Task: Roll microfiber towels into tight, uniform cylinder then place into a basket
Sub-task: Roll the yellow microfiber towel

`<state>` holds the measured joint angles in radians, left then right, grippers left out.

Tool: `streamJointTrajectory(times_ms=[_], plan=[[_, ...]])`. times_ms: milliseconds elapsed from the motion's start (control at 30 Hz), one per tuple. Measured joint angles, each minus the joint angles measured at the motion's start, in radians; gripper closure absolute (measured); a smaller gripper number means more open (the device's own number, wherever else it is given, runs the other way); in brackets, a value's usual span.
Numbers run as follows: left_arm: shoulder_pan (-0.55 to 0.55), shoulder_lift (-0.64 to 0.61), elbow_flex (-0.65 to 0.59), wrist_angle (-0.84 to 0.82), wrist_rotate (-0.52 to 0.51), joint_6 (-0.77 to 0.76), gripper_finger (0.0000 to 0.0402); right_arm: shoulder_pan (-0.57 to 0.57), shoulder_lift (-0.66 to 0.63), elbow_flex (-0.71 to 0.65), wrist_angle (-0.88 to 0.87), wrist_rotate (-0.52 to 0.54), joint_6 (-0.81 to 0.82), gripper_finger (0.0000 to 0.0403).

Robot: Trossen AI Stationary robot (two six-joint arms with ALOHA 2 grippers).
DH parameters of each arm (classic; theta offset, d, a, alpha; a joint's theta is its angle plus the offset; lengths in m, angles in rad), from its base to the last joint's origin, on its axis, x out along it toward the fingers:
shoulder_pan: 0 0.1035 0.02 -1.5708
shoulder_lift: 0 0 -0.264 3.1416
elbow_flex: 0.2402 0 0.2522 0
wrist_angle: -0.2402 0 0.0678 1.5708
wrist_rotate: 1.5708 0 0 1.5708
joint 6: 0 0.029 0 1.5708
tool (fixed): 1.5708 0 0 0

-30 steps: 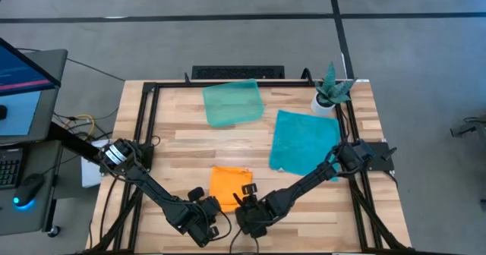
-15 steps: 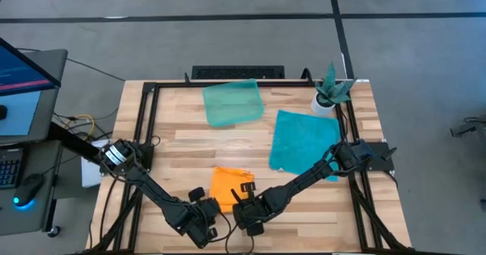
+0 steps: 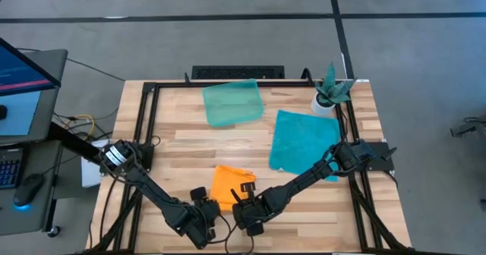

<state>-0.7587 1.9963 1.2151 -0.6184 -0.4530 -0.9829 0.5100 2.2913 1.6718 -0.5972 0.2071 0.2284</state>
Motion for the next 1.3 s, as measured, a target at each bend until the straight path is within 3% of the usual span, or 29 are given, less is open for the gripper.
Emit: streamJointTrajectory(times_ms=[300, 600, 767, 1000, 1167, 1300], plan=[[-0.082, 0.008, 0.124, -0.156, -0.057, 0.033, 0.0231, -0.002, 0.0, 0.0, 0.0, -0.003, 0.007, 0.0394], [-0.191, 0.006, 0.1, -0.063, -0.141, 0.319, 0.0244, -0.002, 0.0, -0.001, 0.0, -0.004, 0.007, 0.0385], [-0.144, 0.005, 0.036, 0.047, -0.147, 0.35, 0.0253, -0.002, 0.0, -0.001, -0.001, -0.005, 0.008, 0.0394], [-0.073, -0.006, -0.029, 0.164, -0.048, 0.371, 0.0264, -0.002, 0.0, -0.001, 0.0, -0.005, 0.008, 0.0387], [-0.05, -0.006, -0.037, 0.159, -0.032, 0.335, 0.027, -0.002, 0.0, -0.001, -0.001, -0.005, 0.008, 0.0392], [-0.035, -0.003, -0.037, 0.139, -0.076, 0.279, 0.0272, -0.002, 0.0, -0.001, -0.001, -0.005, 0.007, 0.0394]])
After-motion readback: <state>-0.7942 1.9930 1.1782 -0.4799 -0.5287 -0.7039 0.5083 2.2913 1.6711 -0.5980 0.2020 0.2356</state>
